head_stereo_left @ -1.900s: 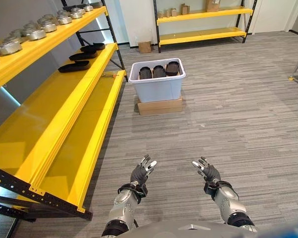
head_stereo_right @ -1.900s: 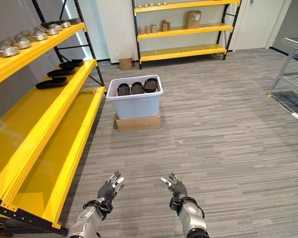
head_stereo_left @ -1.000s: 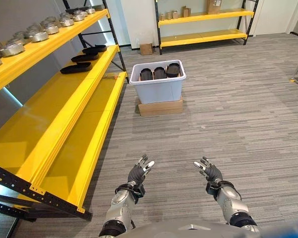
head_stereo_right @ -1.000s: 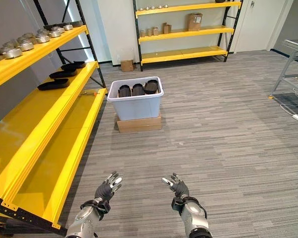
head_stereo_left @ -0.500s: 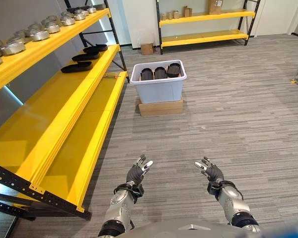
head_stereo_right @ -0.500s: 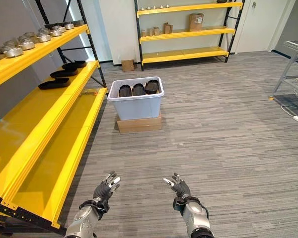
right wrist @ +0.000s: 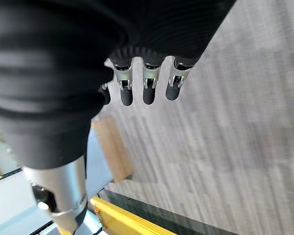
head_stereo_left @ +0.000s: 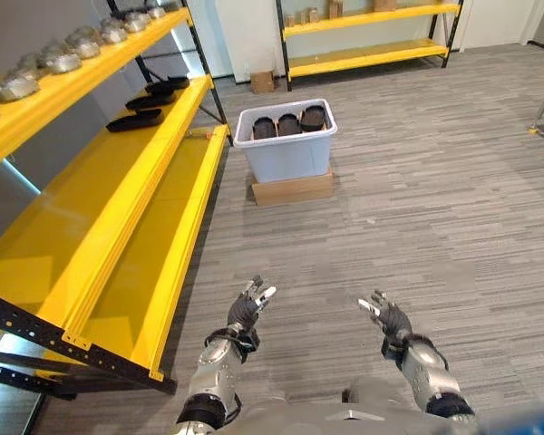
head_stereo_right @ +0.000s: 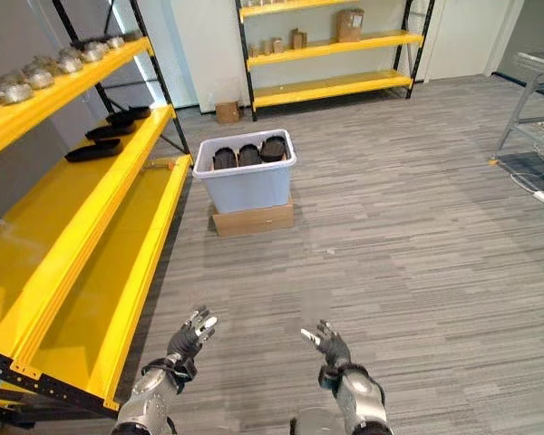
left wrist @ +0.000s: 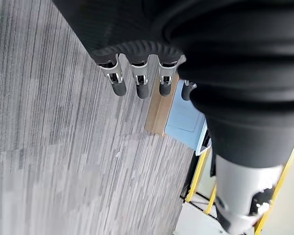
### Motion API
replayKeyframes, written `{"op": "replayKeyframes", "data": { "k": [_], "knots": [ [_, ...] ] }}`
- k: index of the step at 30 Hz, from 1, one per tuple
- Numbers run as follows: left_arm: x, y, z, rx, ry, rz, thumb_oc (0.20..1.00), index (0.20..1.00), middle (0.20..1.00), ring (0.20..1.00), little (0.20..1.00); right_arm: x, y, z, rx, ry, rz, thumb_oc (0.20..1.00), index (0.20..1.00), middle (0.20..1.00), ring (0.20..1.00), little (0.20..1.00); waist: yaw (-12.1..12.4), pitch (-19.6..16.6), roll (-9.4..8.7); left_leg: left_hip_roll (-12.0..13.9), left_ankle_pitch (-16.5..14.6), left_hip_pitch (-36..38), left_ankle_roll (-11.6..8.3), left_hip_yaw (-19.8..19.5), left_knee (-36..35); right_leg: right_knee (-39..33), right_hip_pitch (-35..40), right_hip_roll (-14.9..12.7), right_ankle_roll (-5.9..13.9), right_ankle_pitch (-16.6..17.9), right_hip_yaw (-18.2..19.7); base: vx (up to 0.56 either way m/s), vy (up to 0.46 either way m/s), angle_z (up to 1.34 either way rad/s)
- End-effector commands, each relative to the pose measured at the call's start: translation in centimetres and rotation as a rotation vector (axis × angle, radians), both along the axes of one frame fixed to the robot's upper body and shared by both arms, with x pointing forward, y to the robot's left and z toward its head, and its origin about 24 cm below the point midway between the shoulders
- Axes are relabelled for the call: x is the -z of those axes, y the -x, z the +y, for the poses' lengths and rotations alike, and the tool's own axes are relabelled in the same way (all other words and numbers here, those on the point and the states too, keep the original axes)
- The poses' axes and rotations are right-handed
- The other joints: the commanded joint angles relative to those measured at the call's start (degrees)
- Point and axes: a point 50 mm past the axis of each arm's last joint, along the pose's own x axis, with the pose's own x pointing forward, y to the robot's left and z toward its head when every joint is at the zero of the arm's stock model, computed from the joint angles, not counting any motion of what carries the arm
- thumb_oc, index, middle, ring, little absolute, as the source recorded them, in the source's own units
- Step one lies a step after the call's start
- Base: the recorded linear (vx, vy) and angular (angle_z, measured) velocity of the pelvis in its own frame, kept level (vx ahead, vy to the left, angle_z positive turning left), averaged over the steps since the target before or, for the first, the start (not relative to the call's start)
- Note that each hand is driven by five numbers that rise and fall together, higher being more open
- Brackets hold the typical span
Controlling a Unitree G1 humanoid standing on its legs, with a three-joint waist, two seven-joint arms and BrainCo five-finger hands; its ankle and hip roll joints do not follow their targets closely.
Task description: Move parts from the plastic box to the shelf.
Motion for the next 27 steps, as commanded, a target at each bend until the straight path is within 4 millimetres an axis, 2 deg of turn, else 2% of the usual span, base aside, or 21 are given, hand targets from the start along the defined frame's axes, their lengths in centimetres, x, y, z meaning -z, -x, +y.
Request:
{"op": "replayKeyframes", "data": {
  "k": [1,2,4,5,6,8,10,11,13,15,18,19,20,21,22,23,24,25,27],
  "knots": [
    [-2.4,-2.6,2.2,-0.061,-0.06,-0.14,1.0,1.0,1.0,1.0,1.0,-1.9,-2.3,1.5,-0.006,-0.047,-0.14,1.0,1.0,1.0,1.0,1.0,-0.49,3.5,-1.84,-0.58,12.93,10.84,-7.35,-4.11,-8.65,-9.67,2.59,0.39,-3.47,3.61,-1.54,0.16,0.035,-0.04],
    [-2.4,-2.6,2.2,-0.061,-0.06,-0.139,1.0,1.0,1.0,1.0,1.0,-1.9,-2.2,1.5,-0.006,-0.047,-0.14,1.0,1.0,1.0,1.0,1.0,-0.71,3.57,-1.72,-0.42,12.97,10.94,-7.37,-4.3,-8.72,-10.03,2.89,0.43,-3.48,3.73,-1.76,0.12,0.013,0.05],
    [-2.7,-2.7,2.0,-0.063,-0.054,-0.154,1.0,1.0,1.0,1.0,1.0,-2.1,-2.3,1.4,-0.014,-0.041,-0.149,1.0,1.0,1.0,1.0,1.0,-1.3,3.83,-2.72,-1.73,12.94,11.72,-7.53,-4.76,-8.75,-18.0,1.4,-0.61,-3.41,5.14,-1.9,0.21,0.006,0.17],
    [-2.7,-2.8,2.0,-0.059,-0.056,-0.163,1.0,1.0,1.0,1.0,1.0,-2.1,-2.4,1.2,-0.013,-0.035,-0.148,1.0,1.0,1.0,1.0,1.0,-2.0,3.67,-3.0,-2.28,12.25,13.32,-7.75,-5.11,-8.96,-29.43,1.21,-2.61,-3.43,5.68,-3.3,0.33,-0.008,0.29],
    [-2.8,-2.8,1.9,-0.06,-0.054,-0.166,1.0,1.0,1.0,1.0,1.0,-2.1,-2.5,1.0,-0.014,-0.027,-0.148,1.0,1.0,1.0,1.0,1.0,-2.35,3.66,-3.07,-2.51,12.17,14.23,-7.78,-5.18,-8.95,-33.52,-0.05,-3.33,-3.34,5.85,-3.55,0.36,-0.009,0.39],
    [-2.7,-2.8,1.9,-0.061,-0.051,-0.16,1.0,1.0,1.0,1.0,1.0,-2.1,-2.5,0.9,-0.018,-0.019,-0.146,1.0,1.0,1.0,1.0,1.0,-3.17,3.21,-2.74,-2.06,11.97,15.34,-7.78,-5.27,-8.88,-37.51,-0.42,-3.83,-3.17,6.89,-3.8,0.22,-0.012,0.23],
    [-2.6,-2.7,1.8,-0.058,-0.048,-0.156,1.0,1.0,1.0,1.0,1.0,-2.0,-2.2,0.8,-0.016,-0.015,-0.142,1.0,1.0,1.0,1.0,1.0,-3.89,2.57,-2.78,-1.61,11.88,16.12,-7.62,-5.17,-8.7,-37.85,-0.74,-3.31,-2.9,7.28,-3.23,0.25,-0.045,-0.25],
    [-2.2,-2.4,1.6,-0.045,-0.048,-0.14,1.0,1.0,1.0,1.0,1.0,-1.8,-1.8,0.1,-0.005,0.001,-0.133,1.0,1.0,1.0,1.0,1.0,-4.68,0.51,-3.12,-0.99,11.38,16.21,-7.36,-4.74,-7.61,-35.61,0.63,-3.66,-2.65,7.85,-3.29,0.4,-0.097,-0.17],
    [-2.2,-2.3,1.4,-0.041,-0.043,-0.14,1.0,1.0,1.0,1.0,1.0,-1.8,-1.7,-0.3,-0.004,0.012,-0.132,1.0,1.0,1.0,1.0,1.0,-5.23,-0.68,-2.9,-0.41,11.23,15.79,-7.0,-4.93,-7.07,-34.63,0.36,-3.31,-2.27,8.0,-3.44,0.27,-0.078,0.57],
    [-1.9,-1.9,1.4,-0.027,-0.049,-0.134,1.0,1.0,1.0,1.0,1.0,-1.8,-1.5,-0.9,-0.002,0.029,-0.132,1.0,1.0,1.0,1.0,1.0,-5.72,-2.5,-2.8,1.45,11.54,16.21,-6.71,-4.6,-6.4,-33.22,0.58,-2.35,-1.92,7.97,-3.34,0.38,-0.103,1.21],
    [-2.0,-1.9,1.3,-0.019,-0.051,-0.138,1.0,1.0,1.0,1.0,1.0,-1.9,-1.4,-1.3,0.008,0.036,-0.133,1.0,1.0,1.0,1.0,1.0,-6.3,-3.25,-2.86,2.53,11.85,16.29,-6.31,-4.92,-6.17,-31.48,0.06,-1.25,-1.63,8.04,-2.28,0.26,-0.075,-0.09],
    [-2.1,-2.0,1.3,-0.01,-0.061,-0.141,1.0,1.0,1.0,1.0,1.0,-1.8,-1.3,-1.5,0.002,0.045,-0.131,1.0,1.0,1.0,1.0,1.0,-6.44,-4.0,-3.77,3.03,12.64,15.88,-6.36,-4.93,-4.9,-31.68,0.72,-0.93,-1.64,8.2,-1.55,0.28,-0.097,0.04],
    [-2.1,-2.0,1.3,-0.01,-0.061,-0.141,1.0,1.0,1.0,1.0,1.0,-1.8,-1.2,-1.5,0.002,0.045,-0.13,1.0,1.0,1.0,1.0,1.0,-6.45,-4.04,-3.6,3.2,12.41,15.94,-6.34,-4.9,-4.82,-31.55,0.74,-0.78,-1.62,7.93,-1.62,0.41,-0.202,0.08],
    [-2.0,-1.9,1.4,-0.022,-0.058,-0.136,1.0,1.0,1.0,1.0,1.0,-1.9,-1.2,-1.7,0.001,0.05,-0.132,1.0,1.0,1.0,1.0,1.0,-5.79,-4.87,-5.94,2.55,12.68,12.44,-6.68,-5.01,3.94,-32.77,4.12,-0.85,-2.21,7.77,-0.57,0.32,-0.235,-0.01],
    [-2.2,-2.0,1.3,-0.018,-0.057,-0.143,1.0,1.0,1.0,1.0,1.0,-2.2,-1.5,-1.9,-0.006,0.06,-0.146,1.0,1.0,1.0,1.0,1.0,-4.56,-4.41,-8.49,-0.53,12.94,8.22,-7.43,-5.37,13.68,-34.19,6.77,-2.42,-2.77,8.08,0.6,0.34,-0.335,-0.05],
    [-2.3,-2.2,1.3,-0.015,-0.057,-0.145,1.0,1.0,1.0,1.0,1.0,-2.4,-1.6,-2.0,-0.002,0.06,-0.151,1.0,1.0,1.0,1.0,1.0,-3.02,-3.41,-10.17,-3.19,10.57,3.07,-8.17,-6.08,22.05,-35.04,9.01,-3.28,-3.16,7.98,0.9,0.17,-0.293,-0.13],
    [-2.4,-2.2,1.5,-0.015,-0.061,-0.149,1.0,1.0,1.0,1.0,1.0,-2.6,-1.8,-2.1,-0.006,0.067,-0.162,1.0,1.0,1.0,1.0,1.0,-1.84,-2.43,-11.44,-3.73,9.54,0.39,-8.13,-5.47,24.07,-35.74,11.07,-4.0,-3.34,7.77,1.2,0.07,-0.179,-0.16],
    [-2.4,-2.2,1.5,-0.014,-0.062,-0.15,1.0,1.0,1.0,1.0,1.0,-2.6,-1.8,-2.0,-0.005,0.066,-0.162,1.0,1.0,1.0,1.0,1.0,-1.71,-2.16,-11.28,-3.5,9.14,0.27,-8.11,-5.39,24.79,-35.79,11.26,-3.76,-3.33,7.82,1.22,0.24,-0.156,-0.23],
    [-2.4,-2.0,1.7,0.0,-0.069,-0.148,1.0,1.0,1.0,1.0,1.0,-2.9,-1.9,-2.7,0.012,0.089,-0.167,1.0,1.0,1.0,1.0,1.0,0.64,-0.08,-12.89,-0.01,6.85,-7.41,-7.72,-1.74,20.18,-38.74,18.05,-5.19,-3.0,7.4,1.41,0.34,-0.079,-0.05]
  ]
}}
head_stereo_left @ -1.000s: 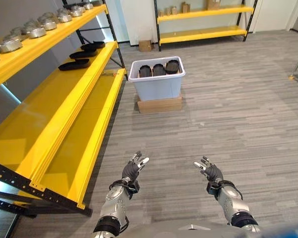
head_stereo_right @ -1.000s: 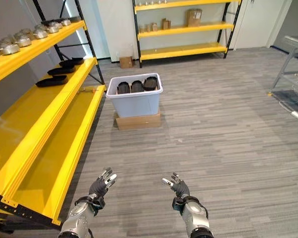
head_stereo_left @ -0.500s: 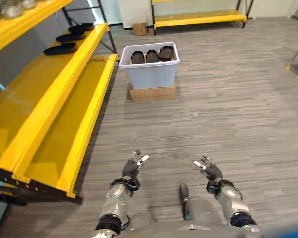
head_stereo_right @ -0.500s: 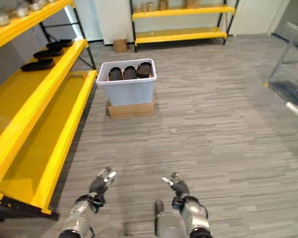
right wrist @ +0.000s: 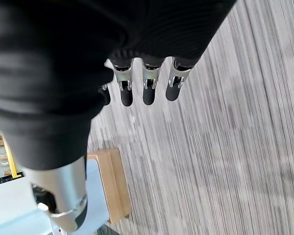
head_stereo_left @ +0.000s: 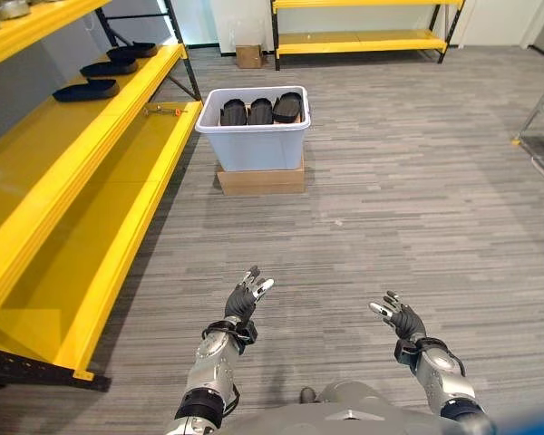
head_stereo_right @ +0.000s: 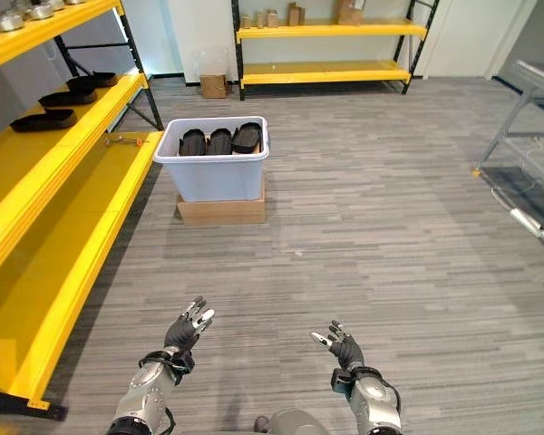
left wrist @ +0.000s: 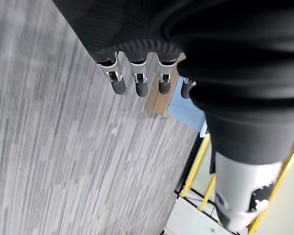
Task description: Move parts from the plastic box to the shelf.
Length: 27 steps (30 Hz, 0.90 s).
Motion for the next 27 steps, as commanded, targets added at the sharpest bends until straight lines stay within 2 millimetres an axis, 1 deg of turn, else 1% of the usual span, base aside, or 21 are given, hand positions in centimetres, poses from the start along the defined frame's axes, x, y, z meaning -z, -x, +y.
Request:
{"op": "replayKeyframes", "data": {
  "k": [1,2,3,4,5,8,9,11,12,13,14,15,16,17,18,20,21,22,24,26,27],
  "knots": [
    [-1.4,-0.8,0.6,0.004,-0.018,-0.092,1.0,1.0,1.0,1.0,1.0,-2.1,-2.0,0.0,0.014,0.012,-0.131,1.0,1.0,1.0,1.0,1.0,3.04,3.34,-0.16,2.66,10.28,2.23,2.28,6.77,-18.38,-6.87,6.0,-6.16,6.55,15.75,2.04,0.3,0.007,-0.06],
    [-1.4,-0.7,0.5,0.008,-0.014,-0.095,1.0,1.0,1.0,1.0,1.0,-2.0,-2.0,0.0,0.017,0.013,-0.127,1.0,1.0,1.0,1.0,1.0,3.66,3.53,-0.44,3.71,10.08,1.51,2.2,6.9,-20.59,-7.84,7.53,-6.6,6.64,15.69,1.99,0.18,0.013,-0.07],
    [-1.4,-0.6,0.5,0.009,-0.014,-0.095,1.0,1.0,1.0,1.0,1.0,-2.0,-1.9,0.0,0.018,0.012,-0.127,1.0,1.0,1.0,1.0,1.0,3.79,3.69,-0.61,3.58,10.65,1.62,2.18,6.99,-20.88,-8.05,7.59,-6.74,6.62,16.12,2.07,0.29,0.1,-0.15],
    [-1.5,-0.4,1.0,-0.003,-0.018,-0.102,1.0,1.0,1.0,1.0,1.0,-1.8,-1.7,0.1,0.015,0.011,-0.12,1.0,1.0,1.0,1.0,1.0,5.35,4.03,-0.42,5.63,10.75,-1.95,2.47,5.48,-29.03,-9.47,10.41,-7.08,6.47,14.98,2.87,0.38,0.211,-0.01],
    [-1.5,-0.1,1.4,-0.028,-0.016,-0.105,1.0,1.0,1.0,1.0,1.0,-1.6,-1.4,0.4,0.015,-0.002,-0.112,1.0,1.0,1.0,1.0,1.0,6.54,3.74,-0.41,8.19,11.82,-3.47,1.97,5.32,-34.79,-10.32,12.45,-8.04,6.24,14.61,3.5,0.38,0.211,0.06],
    [-1.4,0.1,1.7,-0.037,-0.021,-0.1,1.0,1.0,1.0,1.0,1.0,-1.3,-1.3,0.5,0.016,-0.011,-0.104,1.0,1.0,1.0,1.0,1.0,7.38,2.8,-0.29,9.55,13.81,-4.65,1.76,5.04,-37.97,-10.1,12.82,-8.83,6.09,15.03,4.37,0.29,0.248,-0.63],
    [-1.0,0.6,2.1,-0.051,-0.027,-0.079,1.0,1.0,1.0,1.0,1.0,-1.1,-0.9,0.8,0.013,-0.027,-0.099,1.0,1.0,1.0,1.0,1.0,7.55,-0.15,0.68,8.55,16.53,-2.52,-1.11,3.31,-37.41,-8.78,12.88,-10.62,5.68,15.28,5.49,0.4,0.457,-0.63],
    [-1.0,0.5,2.1,-0.047,-0.027,-0.083,1.0,1.0,1.0,1.0,1.0,-1.2,-1.0,0.8,0.018,-0.025,-0.104,1.0,1.0,1.0,1.0,1.0,7.37,-0.69,0.89,8.82,16.52,-1.72,-0.95,4.81,-37.28,-8.21,12.68,-11.04,5.5,15.78,5.65,0.29,0.334,-0.35],
    [-0.9,0.6,2.0,-0.04,-0.02,-0.079,1.0,1.0,1.0,1.0,1.0,-1.2,-1.0,0.7,0.026,-0.029,-0.108,1.0,1.0,1.0,1.0,1.0,7.27,-1.22,1.36,8.27,16.31,-0.86,-0.28,5.15,-38.38,-8.06,12.32,-11.08,5.54,15.44,5.3,0.26,0.336,-0.31],
    [-1.0,0.5,1.6,-0.01,-0.024,-0.086,1.0,1.0,1.0,1.0,1.0,-1.3,-1.0,0.6,0.037,-0.03,-0.114,1.0,1.0,1.0,1.0,1.0,6.61,-2.06,1.93,6.07,16.37,0.12,-0.41,6.42,-38.02,-6.69,12.22,-11.93,5.77,16.1,5.27,0.39,0.487,-0.25],
    [-1.0,0.5,1.6,-0.005,-0.028,-0.085,1.0,1.0,1.0,1.0,1.0,-1.3,-0.9,0.6,0.05,-0.037,-0.117,1.0,1.0,1.0,1.0,1.0,6.33,-2.3,2.38,5.06,16.32,1.21,-0.31,6.86,-37.93,-4.83,12.12,-12.33,5.78,16.36,4.86,0.33,0.393,-0.12],
    [-1.0,0.5,1.6,-0.004,-0.028,-0.085,1.0,1.0,1.0,1.0,1.0,-1.3,-0.9,0.6,0.05,-0.037,-0.117,1.0,1.0,1.0,1.0,1.0,6.31,-2.25,2.33,4.98,16.34,1.31,-0.29,6.85,-37.99,-4.61,12.11,-12.4,5.8,16.2,4.84,0.19,0.243,0.01],
    [-0.9,0.5,1.7,-0.005,-0.029,-0.083,1.0,1.0,1.0,1.0,1.0,-1.5,-1.1,0.7,0.052,-0.041,-0.126,1.0,1.0,1.0,1.0,1.0,6.09,-2.18,2.96,4.7,16.24,2.99,-0.09,7.16,-38.82,-1.85,10.99,-12.16,5.86,15.94,4.0,0.24,0.37,0.5],
    [-0.9,0.6,1.9,-0.005,-0.046,-0.077,1.0,1.0,1.0,1.0,1.0,-1.5,-1.1,0.7,0.058,-0.049,-0.13,1.0,1.0,1.0,1.0,1.0,5.17,-1.4,5.33,4.59,16.52,7.0,0.14,8.24,-40.08,7.14,7.58,-10.14,5.91,15.78,2.22,0.24,0.365,0.49],
    [-0.9,0.5,1.9,-0.005,-0.046,-0.077,1.0,1.0,1.0,1.0,1.0,-1.5,-1.1,0.7,0.058,-0.048,-0.131,1.0,1.0,1.0,1.0,1.0,5.27,-1.29,5.28,4.54,16.6,7.14,0.1,8.35,-40.22,7.76,7.31,-10.17,5.88,15.49,2.35,0.24,0.367,0.25],
    [-0.9,0.4,2.2,0.001,-0.067,-0.075,1.0,1.0,1.0,1.0,1.0,-1.7,-1.3,1.3,0.032,-0.062,-0.141,1.0,1.0,1.0,1.0,1.0,3.55,1.16,7.61,4.09,16.32,14.05,0.47,9.1,-43.55,17.99,1.41,-7.06,5.93,13.45,-0.95,0.26,0.287,-0.12],
    [-0.9,0.4,2.2,0.001,-0.067,-0.075,1.0,1.0,1.0,1.0,1.0,-1.7,-1.3,1.3,0.031,-0.062,-0.142,1.0,1.0,1.0,1.0,1.0,3.58,1.36,7.56,4.06,16.6,14.2,0.44,9.15,-43.76,18.35,1.26,-7.08,5.88,13.49,-0.9,0.37,0.325,-0.03],
    [-1.0,0.1,2.1,0.008,-0.07,-0.082,1.0,1.0,1.0,1.0,1.0,-1.7,-1.2,1.5,0.026,-0.075,-0.146,1.0,1.0,1.0,1.0,1.0,1.98,2.65,8.0,3.39,16.42,17.08,0.63,9.77,-44.81,19.51,-2.76,-5.39,6.47,12.52,-2.91,0.17,0.123,-0.01],
    [-1.1,0.0,1.9,0.013,-0.068,-0.085,1.0,1.0,1.0,1.0,1.0,-1.7,-1.1,1.6,0.022,-0.076,-0.144,1.0,1.0,1.0,1.0,1.0,0.97,3.48,8.23,2.86,16.53,18.45,0.62,9.55,-45.22,19.23,-4.71,-4.92,6.43,12.15,-3.76,0.22,0.138,0.13],
    [-1.2,-0.3,1.7,0.018,-0.065,-0.089,1.0,1.0,1.0,1.0,1.0,-1.7,-1.2,1.6,0.016,-0.078,-0.144,1.0,1.0,1.0,1.0,1.0,-0.55,4.33,8.07,1.89,16.51,20.54,0.54,10.05,-45.33,14.34,-7.24,-5.19,6.44,12.22,-5.21,0.28,0.091,0.17],
    [-1.2,-0.4,1.4,0.021,-0.06,-0.093,1.0,1.0,1.0,1.0,1.0,-1.5,-1.0,1.8,0.015,-0.086,-0.135,1.0,1.0,1.0,1.0,1.0,-1.51,4.76,7.87,1.54,16.03,22.11,0.4,9.75,-45.49,8.38,-9.89,-6.01,6.31,11.72,-5.34,0.27,0.047,-0.03]
  ]
}}
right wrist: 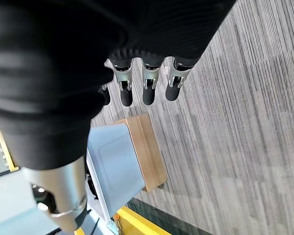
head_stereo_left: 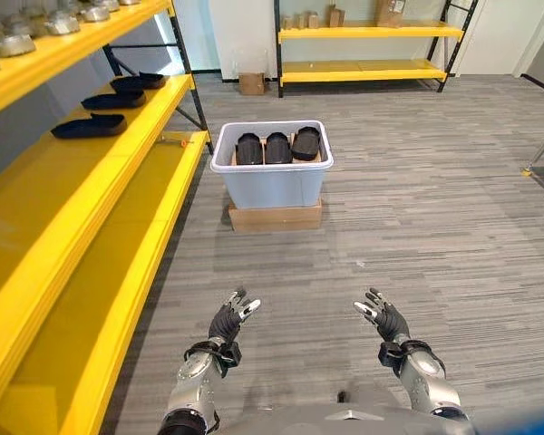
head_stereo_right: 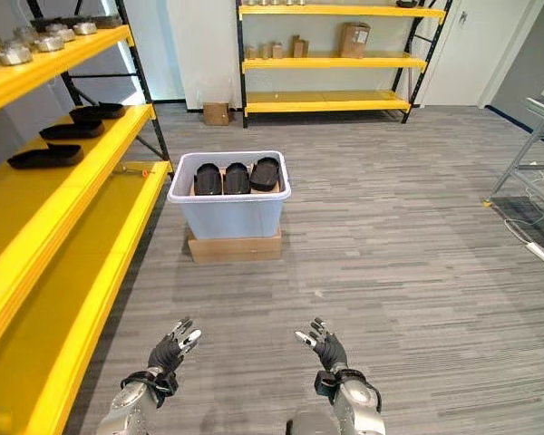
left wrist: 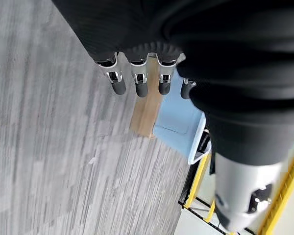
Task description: Move parts from the plastic box to the shelf.
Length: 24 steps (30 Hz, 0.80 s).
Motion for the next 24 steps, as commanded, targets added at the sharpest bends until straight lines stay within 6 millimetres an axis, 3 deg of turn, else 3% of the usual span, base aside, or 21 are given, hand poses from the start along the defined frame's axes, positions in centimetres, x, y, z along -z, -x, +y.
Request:
{"op": "replayKeyframes", "data": {
  "k": [1,3,4,5,8,10,14,15,17,18,19,20,21,23,24],
  "knots": [
    [-2.6,-2.8,0.0,0.007,-0.018,-0.156,1.0,1.0,1.0,1.0,1.0,-1.2,-1.7,-0.7,0.018,0.008,-0.085,1.0,1.0,1.0,1.0,1.0,-2.3,4.41,-1.09,3.74,9.41,8.11,-5.26,-2.23,-0.77,-19.25,3.92,-0.87,-0.55,15.03,-1.47,0.38,0.025,-0.12],
    [-2.5,-2.9,-0.2,-0.015,-0.001,-0.154,1.0,1.0,1.0,1.0,1.0,-0.9,-1.5,-0.5,0.011,0.007,-0.075,1.0,1.0,1.0,1.0,1.0,-3.51,4.36,-1.05,3.43,8.82,10.24,-5.07,-3.08,-1.03,-28.96,0.96,-1.48,-0.15,15.65,-1.79,0.32,0.007,0.09],
    [-2.5,-2.9,-0.2,-0.016,-0.001,-0.154,1.0,1.0,1.0,1.0,1.0,-0.9,-1.5,-0.5,0.011,0.008,-0.075,1.0,1.0,1.0,1.0,1.0,-3.72,4.33,-0.78,3.71,8.81,10.26,-5.11,-3.2,-1.11,-29.9,1.45,-1.27,-0.16,16.1,-2.06,0.31,-0.035,0.24],
    [-2.4,-3.0,-0.6,-0.02,0.018,-0.152,1.0,1.0,1.0,1.0,1.0,-1.1,-1.7,-0.3,0.001,0.011,-0.087,1.0,1.0,1.0,1.0,1.0,-4.17,4.16,-0.74,3.68,8.74,12.18,-5.13,-3.32,-0.97,-33.34,-0.68,-2.04,0.16,16.96,-4.41,0.21,-0.029,0.13],
    [-2.2,-2.8,-0.9,-0.018,0.022,-0.138,1.0,1.0,1.0,1.0,1.0,-1.2,-1.9,-0.3,-0.004,0.018,-0.091,1.0,1.0,1.0,1.0,1.0,-4.75,3.48,-0.65,4.04,8.68,13.18,-5.1,-3.54,-0.69,-33.43,-0.95,-1.8,0.46,17.47,-4.94,0.36,-0.074,0.21],
    [-1.9,-2.7,-1.4,0.014,0.023,-0.129,1.0,1.0,1.0,1.0,1.0,-0.9,-1.4,-0.6,0.005,0.016,-0.076,1.0,1.0,1.0,1.0,1.0,-5.85,0.83,-1.63,4.93,8.18,13.78,-4.2,-4.5,2.58,-31.93,1.37,0.04,0.17,18.0,-0.42,0.47,-0.131,0.34],
    [-1.2,-2.0,-2.7,-0.006,0.12,-0.094,1.0,1.0,1.0,1.0,1.0,-1.3,-1.8,-1.0,-0.015,0.032,-0.089,1.0,1.0,1.0,1.0,1.0,-5.87,-0.07,-2.46,6.08,8.91,11.78,-4.42,-5.15,10.26,-28.37,2.99,-0.37,0.59,18.46,-0.88,0.31,-0.126,0.46],
    [-1.2,-2.0,-2.7,-0.005,0.121,-0.098,1.0,1.0,1.0,1.0,1.0,-1.3,-1.9,-1.2,-0.021,0.047,-0.09,1.0,1.0,1.0,1.0,1.0,-5.42,-0.25,-3.53,5.94,9.37,10.37,-4.52,-5.3,14.59,-28.03,4.71,-0.34,0.38,18.64,0.06,0.38,-0.231,0.18],
    [-1.4,-1.9,-2.4,-0.002,0.104,-0.103,1.0,1.0,1.0,1.0,1.0,-1.3,-1.8,-1.4,-0.03,0.063,-0.084,1.0,1.0,1.0,1.0,1.0,-2.34,0.65,-8.88,3.14,7.67,0.62,-4.99,-5.92,36.29,-28.71,11.94,-1.97,-0.34,18.88,3.4,0.44,-0.369,-0.27],
    [-1.4,-2.0,-2.4,0.003,0.101,-0.103,1.0,1.0,1.0,1.0,1.0,-1.3,-1.9,-1.4,-0.029,0.068,-0.081,1.0,1.0,1.0,1.0,1.0,-0.61,2.04,-10.88,2.5,5.1,-5.49,-5.07,-5.96,46.76,-29.7,14.67,-3.05,-0.42,18.93,3.91,0.22,-0.325,-0.4],
    [-1.4,-2.0,-2.6,0.004,0.108,-0.104,1.0,1.0,1.0,1.0,1.0,-1.2,-1.8,-1.6,-0.018,0.073,-0.066,1.0,1.0,1.0,1.0,1.0,1.32,3.66,-12.93,0.18,4.04,-10.89,-5.33,-5.61,53.83,-30.45,17.31,-4.63,-0.61,19.08,4.63,0.23,-0.26,-0.62],
    [-1.3,-1.9,-2.5,0.005,0.11,-0.099,1.0,1.0,1.0,1.0,1.0,-1.0,-1.7,-1.5,-0.017,0.071,-0.056,1.0,1.0,1.0,1.0,1.0,2.64,4.92,-13.4,0.07,2.04,-15.23,-5.69,-5.45,58.69,-30.73,19.68,-4.67,-0.77,18.75,4.59,0.28,-0.169,-0.36],
    [-1.5,-1.9,-2.2,0.004,0.102,-0.108,1.0,1.0,1.0,1.0,1.0,-1.1,-1.8,-1.7,-0.015,0.082,-0.059,1.0,1.0,1.0,1.0,1.0,4.06,6.42,-12.35,0.64,0.88,-20.12,-5.35,-5.01,56.02,-31.87,22.19,-3.38,-1.12,18.13,4.32,0.28,-0.079,-0.48],
    [-1.7,-1.8,-2.1,0.004,0.11,-0.119,1.0,1.0,1.0,1.0,1.0,-1.1,-1.7,-1.7,-0.011,0.078,-0.061,1.0,1.0,1.0,1.0,1.0,5.41,7.3,-12.02,3.07,2.12,-23.53,-4.73,-3.76,46.16,-33.91,24.73,-2.93,-1.07,18.69,4.71,0.31,0.038,-0.7],
    [-1.7,-1.8,-1.9,0.004,0.105,-0.122,1.0,1.0,1.0,1.0,1.0,-1.1,-1.8,-1.8,-0.006,0.077,-0.066,1.0,1.0,1.0,1.0,1.0,6.22,7.41,-11.46,5.32,3.43,-23.54,-3.35,-3.75,30.67,-35.02,26.85,-2.85,-0.8,18.56,5.19,0.37,0.124,-0.6]
  ]
}}
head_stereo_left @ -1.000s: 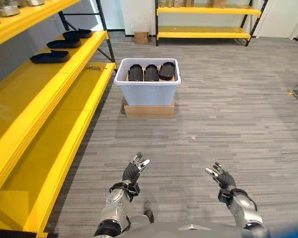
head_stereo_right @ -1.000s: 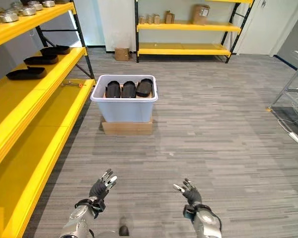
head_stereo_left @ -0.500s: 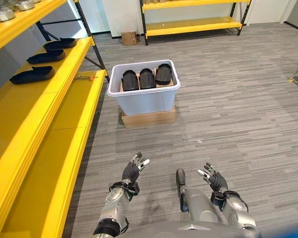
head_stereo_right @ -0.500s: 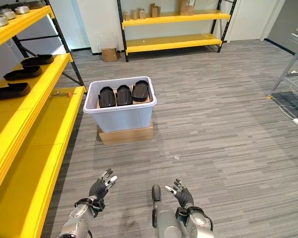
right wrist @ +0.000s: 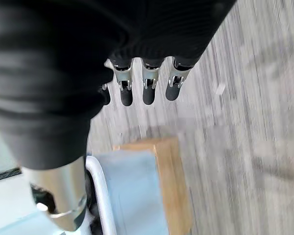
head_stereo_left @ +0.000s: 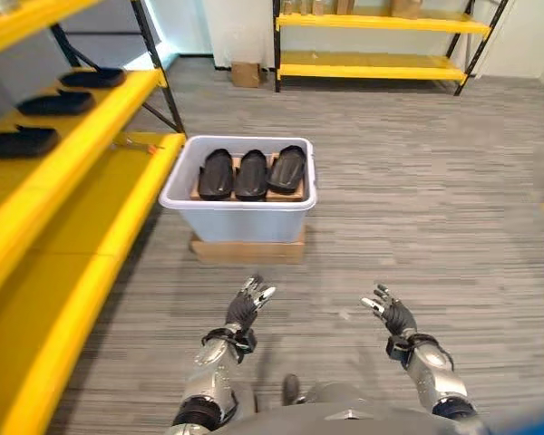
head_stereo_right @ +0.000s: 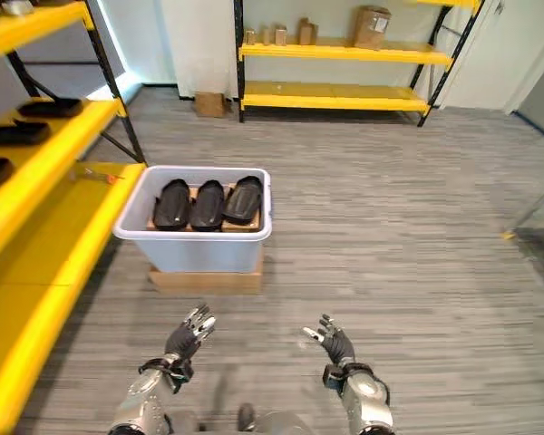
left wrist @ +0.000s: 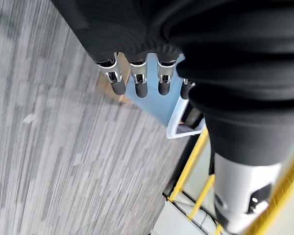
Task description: Move parts from the plastic box to the shelf.
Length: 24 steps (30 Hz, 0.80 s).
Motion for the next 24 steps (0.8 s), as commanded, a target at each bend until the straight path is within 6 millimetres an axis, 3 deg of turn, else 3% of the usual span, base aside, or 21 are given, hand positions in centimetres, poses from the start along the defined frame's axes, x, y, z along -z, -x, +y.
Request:
{"op": "replayKeyframes", "data": {
  "k": [1,2,3,4,5,6,7,9,12,15,16,18,19,20,21,22,24],
  "knots": [
    [-1.8,-1.6,1.1,-0.008,-0.006,-0.12,1.0,1.0,1.0,1.0,1.0,-0.7,0.4,0.2,-0.025,0.022,-0.063,1.0,1.0,1.0,1.0,1.0,0.79,1.19,-0.53,1.79,2.55,3.52,1.01,1.84,-28.67,-15.92,12.66,-0.81,6.06,17.28,3.42,0.39,0.175,-0.06],
    [-1.8,-1.5,1.2,-0.009,-0.009,-0.119,1.0,1.0,1.0,1.0,1.0,-0.6,0.5,0.3,-0.021,0.015,-0.061,1.0,1.0,1.0,1.0,1.0,1.17,0.53,-0.1,4.11,3.44,3.98,1.17,1.98,-41.73,-16.3,13.62,-0.95,6.48,16.56,4.09,0.41,0.192,0.11],
    [-1.9,-1.4,1.4,-0.016,-0.009,-0.12,1.0,1.0,1.0,1.0,1.0,-0.5,0.7,0.1,-0.016,0.016,-0.057,1.0,1.0,1.0,1.0,1.0,1.7,0.01,-0.25,5.89,3.15,3.72,1.22,1.9,-47.76,-16.31,14.95,-1.84,6.75,15.9,4.18,0.32,0.138,-0.07],
    [-1.8,-1.3,1.4,-0.016,-0.008,-0.118,1.0,1.0,1.0,1.0,1.0,-0.5,0.7,0.1,-0.016,0.017,-0.055,1.0,1.0,1.0,1.0,1.0,1.86,-0.18,-0.33,5.9,3.68,4.46,1.1,2.2,-49.22,-16.35,14.89,-1.88,6.68,15.91,4.31,0.44,0.256,-0.56],
    [-1.6,-1.0,1.7,-0.024,-0.017,-0.106,1.0,1.0,1.0,1.0,1.0,-0.3,1.0,0.1,-0.005,-0.002,-0.053,1.0,1.0,1.0,1.0,1.0,1.59,-1.92,0.29,7.76,6.07,6.04,-1.03,3.41,-50.7,-15.05,14.79,-2.84,6.72,16.58,4.89,0.29,0.176,-0.53],
    [-1.6,-1.0,1.7,-0.024,-0.017,-0.104,1.0,1.0,1.0,1.0,1.0,-0.3,1.1,0.1,-0.006,-0.002,-0.052,1.0,1.0,1.0,1.0,1.0,1.65,-2.11,0.25,7.87,5.18,5.99,-1.2,3.47,-50.23,-14.94,14.85,-2.81,6.63,16.22,4.91,0.42,0.364,-0.54],
    [-1.5,-0.7,1.6,-0.01,-0.029,-0.101,1.0,1.0,1.0,1.0,1.0,-0.1,1.2,0.2,-0.008,-0.014,-0.046,1.0,1.0,1.0,1.0,1.0,1.43,-3.3,2.0,6.45,6.8,8.35,-1.34,1.18,-49.07,-13.35,14.39,-2.91,6.5,16.38,6.17,0.32,0.369,-0.19],
    [-2.3,-1.6,1.7,-0.011,-0.04,-0.148,1.0,1.0,1.0,1.0,1.0,0.0,1.6,-0.4,0.024,-0.012,-0.038,1.0,1.0,1.0,1.0,1.0,0.78,-5.82,2.27,5.97,7.68,10.19,-2.53,1.96,-50.51,-12.37,13.05,-4.3,6.25,16.92,6.5,0.34,0.435,-0.42],
    [-2.8,-2.1,1.9,0.015,-0.067,-0.172,1.0,1.0,1.0,1.0,1.0,-0.5,1.2,-0.5,0.025,-0.002,-0.064,1.0,1.0,1.0,1.0,1.0,0.37,-7.25,3.01,3.8,8.19,12.74,-1.59,2.62,-52.15,-10.05,11.47,-5.21,6.01,16.93,6.59,0.22,0.295,0.01],
    [-2.8,-2.1,2.0,0.019,-0.081,-0.167,1.0,1.0,1.0,1.0,1.0,-0.9,0.8,-0.5,0.028,0.0,-0.088,1.0,1.0,1.0,1.0,1.0,-1.08,-6.14,5.78,3.18,8.29,17.77,-0.87,2.46,-54.96,1.47,5.92,-3.43,5.43,16.35,6.17,0.15,0.298,0.26],
    [-2.8,-2.2,2.0,0.019,-0.08,-0.167,1.0,1.0,1.0,1.0,1.0,-0.9,0.8,-0.5,0.028,0.001,-0.089,1.0,1.0,1.0,1.0,1.0,-1.02,-6.0,5.76,3.15,8.42,17.99,-0.92,2.54,-55.19,2.09,5.7,-3.43,5.38,16.05,6.26,0.08,0.222,-0.07],
    [-2.6,-2.0,2.0,0.018,-0.08,-0.151,1.0,1.0,1.0,1.0,1.0,-1.1,0.5,-0.2,0.013,-0.005,-0.098,1.0,1.0,1.0,1.0,1.0,-2.07,-3.11,8.25,3.19,8.12,24.02,-0.07,2.52,-58.62,12.24,-0.03,-1.67,4.46,14.15,3.76,0.18,0.311,0.15],
    [-2.5,-1.9,2.0,0.017,-0.084,-0.149,1.0,1.0,1.0,1.0,1.0,-0.9,0.6,0.1,0.008,-0.011,-0.09,1.0,1.0,1.0,1.0,1.0,-1.94,-2.18,8.32,2.64,8.4,25.5,-0.12,2.8,-59.44,12.86,-1.41,-1.45,4.61,13.52,3.01,0.22,0.271,0.07],
    [-2.3,-1.7,1.8,0.013,-0.077,-0.138,1.0,1.0,1.0,1.0,1.0,-0.8,0.7,0.3,0.005,-0.02,-0.088,1.0,1.0,1.0,1.0,1.0,-2.37,-1.38,8.28,2.16,8.48,26.37,0.13,2.16,-59.69,13.21,-3.58,1.27,5.41,13.83,3.52,0.11,0.099,-0.09],
    [-2.3,-1.7,1.8,0.013,-0.077,-0.138,1.0,1.0,1.0,1.0,1.0,-0.9,0.7,0.3,0.004,-0.02,-0.088,1.0,1.0,1.0,1.0,1.0,-2.33,-1.35,8.24,2.11,8.42,26.51,0.12,2.24,-59.81,13.53,-3.68,1.25,5.43,13.63,3.61,0.1,0.094,0.02],
    [-2.2,-1.7,1.7,0.01,-0.069,-0.135,1.0,1.0,1.0,1.0,1.0,-0.8,0.8,0.2,0.007,-0.024,-0.086,1.0,1.0,1.0,1.0,1.0,-2.99,-0.7,8.3,1.25,8.39,27.05,0.37,1.28,-60.25,12.67,-6.37,3.9,6.25,13.93,4.09,0.14,0.088,0.16],
    [-2.3,-1.8,1.4,0.015,-0.057,-0.143,1.0,1.0,1.0,1.0,1.0,-0.8,0.6,0.4,-0.005,-0.027,-0.086,1.0,1.0,1.0,1.0,1.0,-4.5,0.33,7.89,-0.46,8.3,28.33,0.81,0.41,-61.09,4.16,-10.47,6.19,6.73,14.41,3.71,0.19,0.078,0.07]
  ]
}}
